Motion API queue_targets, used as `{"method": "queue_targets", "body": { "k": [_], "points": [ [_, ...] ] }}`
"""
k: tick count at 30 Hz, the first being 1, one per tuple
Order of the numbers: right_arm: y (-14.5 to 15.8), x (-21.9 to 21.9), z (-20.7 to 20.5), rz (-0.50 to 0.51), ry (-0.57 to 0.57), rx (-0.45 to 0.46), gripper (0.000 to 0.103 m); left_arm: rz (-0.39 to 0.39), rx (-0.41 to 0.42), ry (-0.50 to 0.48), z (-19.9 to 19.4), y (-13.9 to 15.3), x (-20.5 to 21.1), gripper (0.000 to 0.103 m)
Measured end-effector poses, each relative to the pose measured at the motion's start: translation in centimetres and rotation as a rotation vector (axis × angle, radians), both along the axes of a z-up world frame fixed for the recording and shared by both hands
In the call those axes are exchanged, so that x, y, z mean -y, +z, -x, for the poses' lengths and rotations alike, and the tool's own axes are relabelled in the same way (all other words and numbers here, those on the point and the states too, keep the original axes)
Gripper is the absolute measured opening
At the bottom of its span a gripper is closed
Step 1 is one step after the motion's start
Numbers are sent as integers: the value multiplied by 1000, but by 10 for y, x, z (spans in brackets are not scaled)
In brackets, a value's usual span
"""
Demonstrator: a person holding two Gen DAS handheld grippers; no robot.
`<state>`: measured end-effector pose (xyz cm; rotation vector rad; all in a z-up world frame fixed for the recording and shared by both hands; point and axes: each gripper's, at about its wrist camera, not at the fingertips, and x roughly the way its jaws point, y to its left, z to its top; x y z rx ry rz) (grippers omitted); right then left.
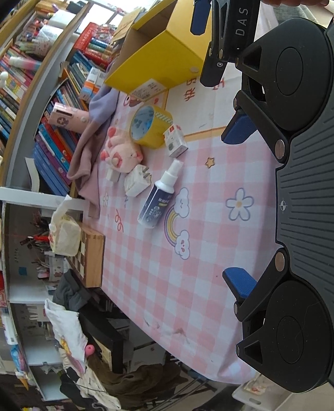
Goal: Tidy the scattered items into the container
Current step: 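Grasp the white spray bottle with the left tool while the right tool grasps the small card box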
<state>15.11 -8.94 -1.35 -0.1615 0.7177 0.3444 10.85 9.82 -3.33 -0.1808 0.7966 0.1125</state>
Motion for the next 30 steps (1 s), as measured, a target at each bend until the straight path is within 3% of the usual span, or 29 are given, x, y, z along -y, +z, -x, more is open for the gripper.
{"method": "queue_targets", "body": {
  "k": [9, 14, 20, 30],
  "points": [
    [-11, -9, -46, 1, 64, -50, 99, -21, -9, 67, -36, 0, -7, 102],
    [-21, -16, -67, 7, 117, -87, 98, 31, -2, 105, -58, 2, -16, 101],
    [-34, -26, -90, 20, 169, -119, 89, 74, -42, 118, -92, -5, -18, 96],
    [-51, -38, -123, 26, 224, -165, 84, 112, -113, 154, -145, -19, -18, 90]
  ]
}}
